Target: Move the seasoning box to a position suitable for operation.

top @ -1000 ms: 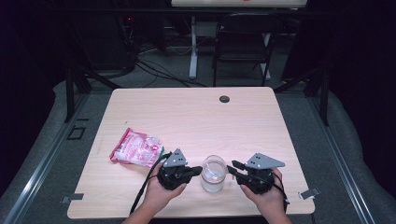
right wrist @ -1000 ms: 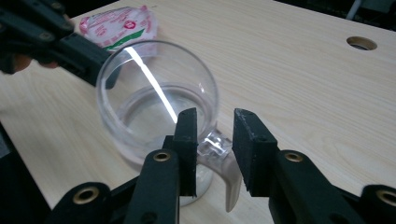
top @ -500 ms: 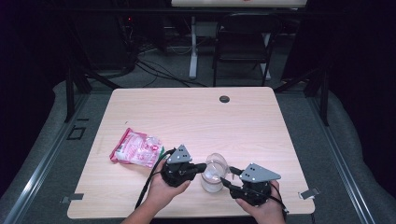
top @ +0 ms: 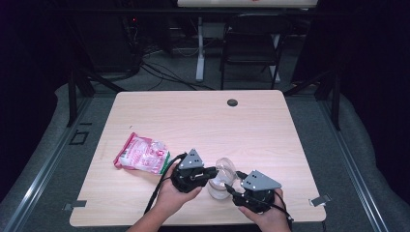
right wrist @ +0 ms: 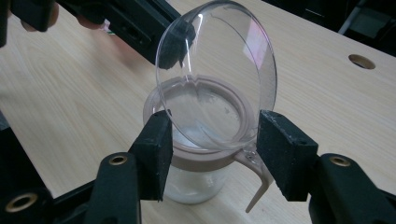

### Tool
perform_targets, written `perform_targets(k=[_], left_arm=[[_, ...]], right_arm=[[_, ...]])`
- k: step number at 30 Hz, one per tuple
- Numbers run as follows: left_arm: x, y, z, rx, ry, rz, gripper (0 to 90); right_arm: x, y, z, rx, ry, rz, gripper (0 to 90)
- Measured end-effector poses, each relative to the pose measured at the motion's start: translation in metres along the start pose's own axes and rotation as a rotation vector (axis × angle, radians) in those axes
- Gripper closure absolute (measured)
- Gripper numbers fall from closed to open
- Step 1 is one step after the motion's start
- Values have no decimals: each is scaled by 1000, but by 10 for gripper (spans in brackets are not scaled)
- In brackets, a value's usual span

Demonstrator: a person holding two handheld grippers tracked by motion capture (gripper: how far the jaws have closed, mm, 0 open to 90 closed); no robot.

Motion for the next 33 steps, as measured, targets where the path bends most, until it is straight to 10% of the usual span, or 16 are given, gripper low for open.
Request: perform_targets(k=[12, 33], left_arm=[[13, -9, -16, -65, -41, 14, 667], [20, -13, -20, -74, -66, 17, 704]], right_arm=[[1, 2, 1, -13, 16, -19, 473], [2, 6, 3, -22, 25, -45, 495]])
Point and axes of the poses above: each handheld gripper's, and its own axes: z roughly backward along the jaws, x roughly out of its underside, y roughly to its right, the point moved 3 cm from there along -z, roughly forward along the jaws
